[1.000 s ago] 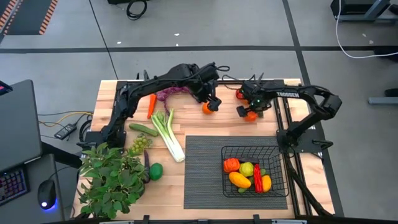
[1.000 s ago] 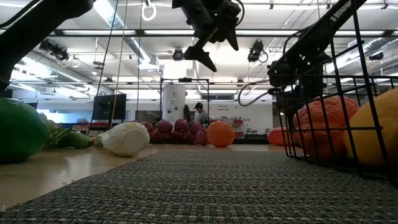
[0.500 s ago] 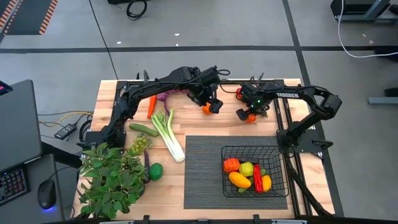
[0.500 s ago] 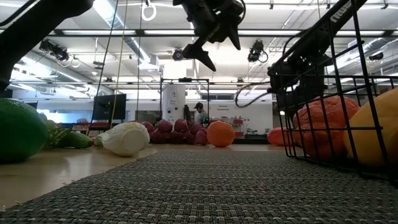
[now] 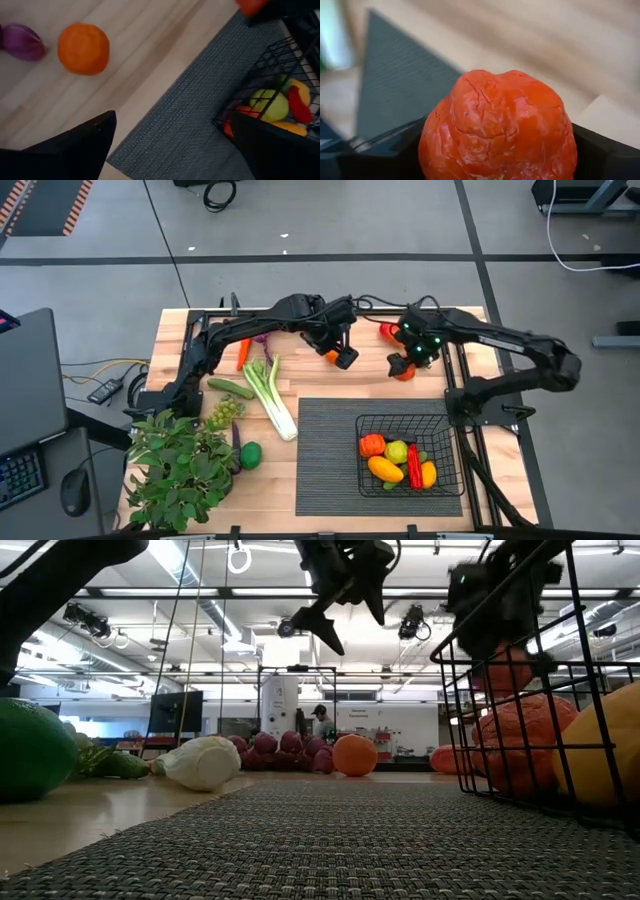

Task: Build produce basket
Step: Put the tangerine into the wire basket

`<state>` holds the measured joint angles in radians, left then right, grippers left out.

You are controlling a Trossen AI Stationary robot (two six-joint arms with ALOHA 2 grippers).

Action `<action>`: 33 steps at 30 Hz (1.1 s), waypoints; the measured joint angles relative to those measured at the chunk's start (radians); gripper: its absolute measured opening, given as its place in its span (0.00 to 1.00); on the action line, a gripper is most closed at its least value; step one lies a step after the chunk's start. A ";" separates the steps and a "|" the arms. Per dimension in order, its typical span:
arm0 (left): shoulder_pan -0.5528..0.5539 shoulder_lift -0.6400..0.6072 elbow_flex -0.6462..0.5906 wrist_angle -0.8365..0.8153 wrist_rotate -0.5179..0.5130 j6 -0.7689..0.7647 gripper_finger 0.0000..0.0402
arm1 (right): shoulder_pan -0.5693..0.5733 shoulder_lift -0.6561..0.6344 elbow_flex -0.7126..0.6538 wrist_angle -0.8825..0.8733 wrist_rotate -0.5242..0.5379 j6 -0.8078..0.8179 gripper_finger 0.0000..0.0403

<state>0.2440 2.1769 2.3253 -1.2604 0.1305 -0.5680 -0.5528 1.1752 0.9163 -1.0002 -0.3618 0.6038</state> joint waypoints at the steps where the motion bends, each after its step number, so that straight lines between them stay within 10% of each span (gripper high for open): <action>1: 0.001 0.000 0.000 0.002 -0.005 0.011 0.99 | 0.026 -0.027 0.008 -0.015 -0.011 0.035 0.83; 15: 0.015 0.000 0.000 0.137 0.008 0.125 0.99 | 0.508 -0.249 0.033 -0.094 -0.016 0.753 0.84; 33: 0.013 0.000 0.000 -0.016 0.099 0.362 0.99 | 0.943 -0.142 0.033 -0.064 0.047 1.338 0.85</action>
<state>0.2573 2.1769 2.3249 -1.2764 0.2295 -0.2056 0.3903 1.0330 0.9497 -1.0643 -0.3144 1.9418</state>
